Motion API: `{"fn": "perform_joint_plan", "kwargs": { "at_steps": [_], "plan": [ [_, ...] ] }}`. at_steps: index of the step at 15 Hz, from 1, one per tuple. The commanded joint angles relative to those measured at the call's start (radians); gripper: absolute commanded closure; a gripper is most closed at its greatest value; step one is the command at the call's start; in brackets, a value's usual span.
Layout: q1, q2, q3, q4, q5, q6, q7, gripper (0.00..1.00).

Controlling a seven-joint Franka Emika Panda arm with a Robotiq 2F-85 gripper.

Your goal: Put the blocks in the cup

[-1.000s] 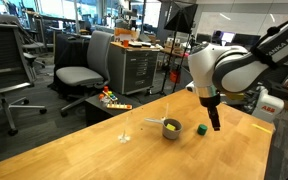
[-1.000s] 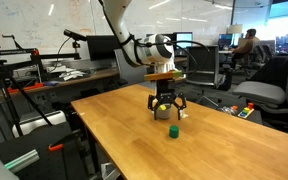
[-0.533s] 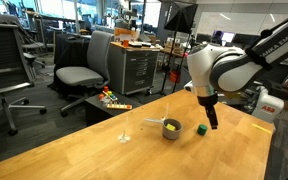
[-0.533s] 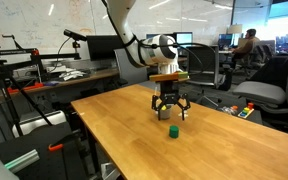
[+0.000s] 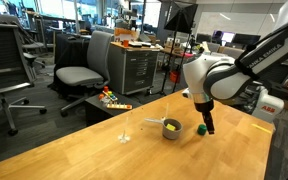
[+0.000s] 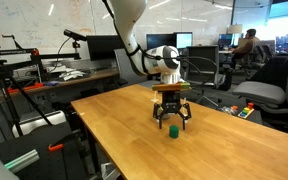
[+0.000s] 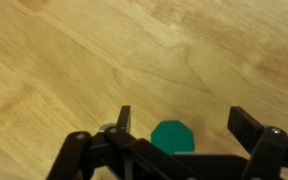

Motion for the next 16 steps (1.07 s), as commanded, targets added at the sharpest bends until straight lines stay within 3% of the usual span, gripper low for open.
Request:
{"fn": "perform_joint_plan", "kwargs": {
  "at_steps": [1,2,3,10,16],
  "plan": [
    [-0.011,0.068,0.007,0.093,0.015,-0.032,-0.014,0.00],
    [-0.011,0.078,0.007,0.106,0.014,-0.029,-0.013,0.06],
    [-0.009,0.087,0.006,0.120,0.014,-0.032,-0.014,0.26],
    [-0.006,0.108,0.003,0.165,0.010,-0.024,-0.009,0.81],
    [-0.010,0.069,0.014,0.158,0.030,-0.034,-0.017,0.83]
  ]
}}
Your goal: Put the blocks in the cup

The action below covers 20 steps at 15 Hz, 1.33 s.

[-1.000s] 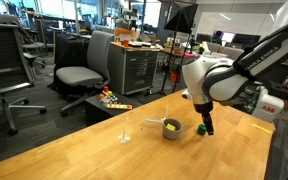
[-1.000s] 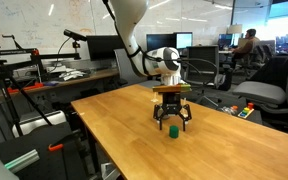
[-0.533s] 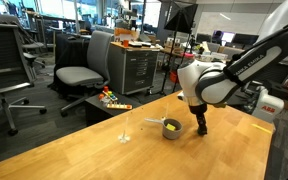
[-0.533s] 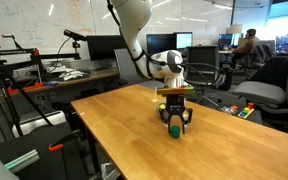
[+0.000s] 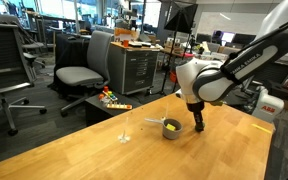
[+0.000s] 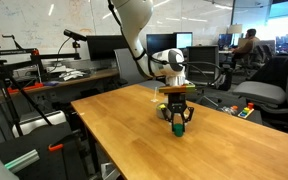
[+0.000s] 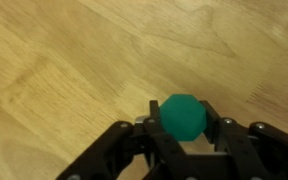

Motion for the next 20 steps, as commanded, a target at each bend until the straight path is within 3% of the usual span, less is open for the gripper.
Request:
{"fn": "perform_joint_plan", "kwargs": {
  "at_steps": [1,10,20],
  "plan": [
    [-0.005,-0.042,0.017,0.013,0.024,-0.031,-0.018,0.83],
    [0.040,-0.221,0.091,0.001,0.056,-0.025,-0.013,0.83],
    [0.092,-0.193,0.108,0.021,0.063,-0.046,0.009,0.83]
  ]
}}
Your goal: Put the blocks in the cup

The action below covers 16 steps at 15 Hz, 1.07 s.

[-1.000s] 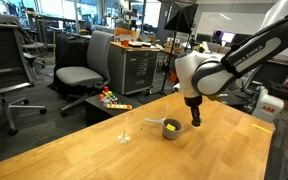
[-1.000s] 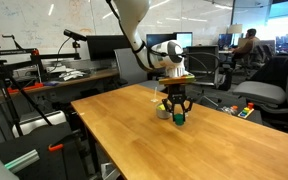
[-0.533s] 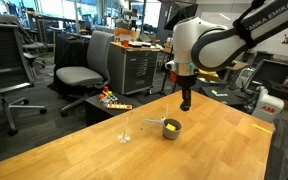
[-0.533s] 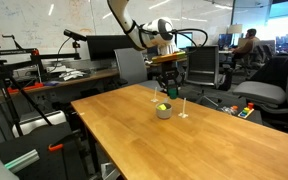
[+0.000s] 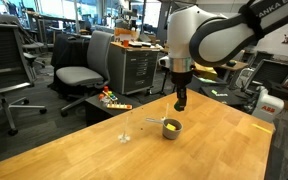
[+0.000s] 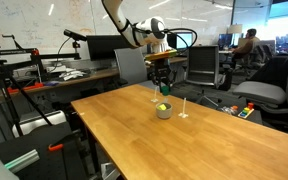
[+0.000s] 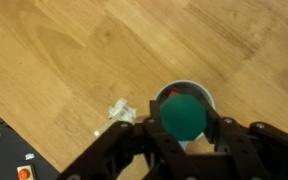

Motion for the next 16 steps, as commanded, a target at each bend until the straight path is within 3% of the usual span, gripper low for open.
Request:
{"fn": "perform_joint_plan", "kwargs": {
  "at_steps": [1,9,16],
  "plan": [
    [0.008,0.022,-0.002,0.015,0.018,-0.031,0.006,0.83],
    [0.007,0.112,-0.012,0.063,0.016,-0.047,0.004,0.83],
    [0.021,0.185,-0.012,0.189,0.022,-0.079,0.008,0.83]
  ]
}}
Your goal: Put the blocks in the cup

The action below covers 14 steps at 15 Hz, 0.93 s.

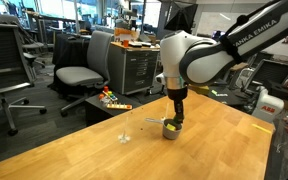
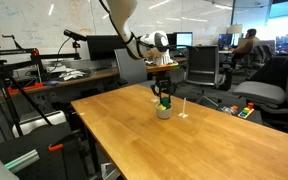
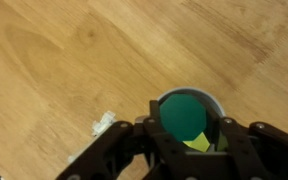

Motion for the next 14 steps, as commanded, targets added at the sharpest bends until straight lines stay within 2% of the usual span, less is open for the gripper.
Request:
{"fn": "perform_joint_plan", "kwargs": {
  "at_steps": [1,2,6,9,14],
  "plan": [
    [0.023,0.052,-0.007,0.112,0.022,-0.065,0.006,0.48],
    [0.025,0.061,-0.007,0.126,0.024,-0.078,0.008,0.32],
    [0.034,0.089,-0.007,0.164,0.031,-0.114,0.016,0.02],
    [0.032,0.086,-0.001,0.162,0.052,-0.132,0.017,0.00],
    [0.024,-0.005,-0.001,0.053,0.046,-0.124,0.019,0.00]
  ]
}}
